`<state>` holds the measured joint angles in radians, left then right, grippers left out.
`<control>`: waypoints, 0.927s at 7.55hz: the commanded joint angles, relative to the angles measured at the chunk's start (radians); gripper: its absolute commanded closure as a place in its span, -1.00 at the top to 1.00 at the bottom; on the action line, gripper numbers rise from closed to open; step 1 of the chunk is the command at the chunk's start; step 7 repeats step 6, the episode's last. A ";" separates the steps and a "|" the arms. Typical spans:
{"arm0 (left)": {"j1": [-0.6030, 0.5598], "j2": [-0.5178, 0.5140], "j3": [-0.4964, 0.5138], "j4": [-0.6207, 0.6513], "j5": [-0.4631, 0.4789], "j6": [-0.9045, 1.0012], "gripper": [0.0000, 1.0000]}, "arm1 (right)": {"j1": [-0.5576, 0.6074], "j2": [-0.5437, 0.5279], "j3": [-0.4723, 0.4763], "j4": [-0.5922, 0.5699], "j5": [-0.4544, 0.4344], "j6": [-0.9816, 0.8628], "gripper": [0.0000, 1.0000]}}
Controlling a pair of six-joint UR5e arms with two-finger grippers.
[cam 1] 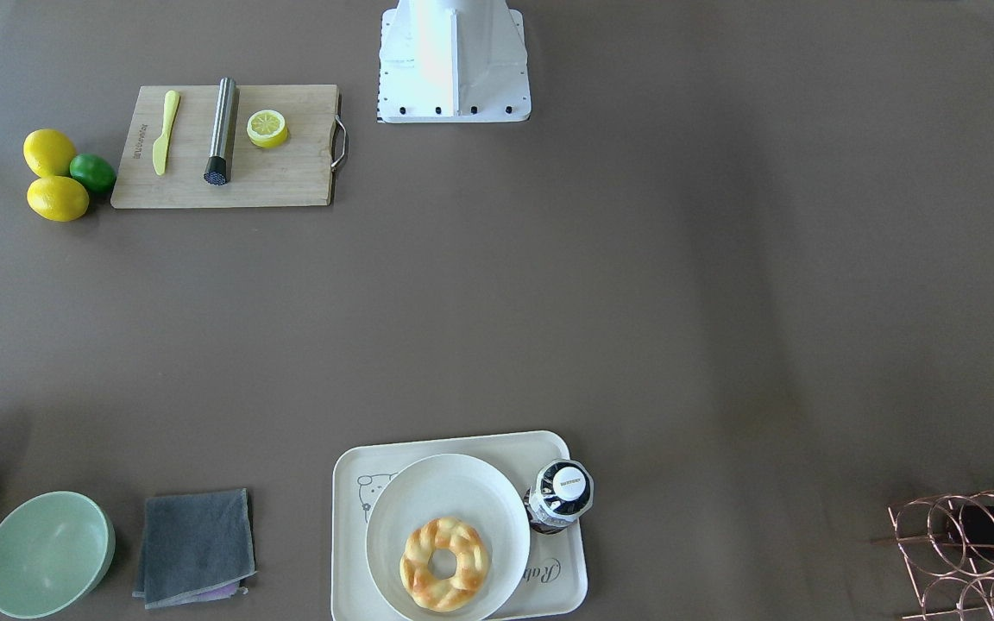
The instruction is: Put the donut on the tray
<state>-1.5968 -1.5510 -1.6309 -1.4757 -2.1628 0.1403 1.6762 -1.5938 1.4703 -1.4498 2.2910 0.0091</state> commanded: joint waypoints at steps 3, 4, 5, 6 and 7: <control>0.001 -0.001 -0.006 -0.002 0.009 0.001 0.96 | 0.000 0.002 0.004 0.000 -0.010 0.000 1.00; 0.001 -0.001 -0.006 0.000 0.011 0.002 0.96 | -0.001 0.002 0.004 0.000 -0.010 0.000 1.00; 0.001 -0.001 -0.007 0.000 0.006 0.002 0.96 | -0.001 0.005 0.004 0.000 -0.010 0.000 1.00; 0.001 -0.001 -0.010 -0.002 0.008 0.002 0.96 | -0.001 0.005 0.004 0.000 -0.010 0.000 1.00; 0.001 -0.001 -0.010 -0.002 0.008 0.002 0.96 | -0.001 0.005 0.004 0.000 -0.010 0.000 1.00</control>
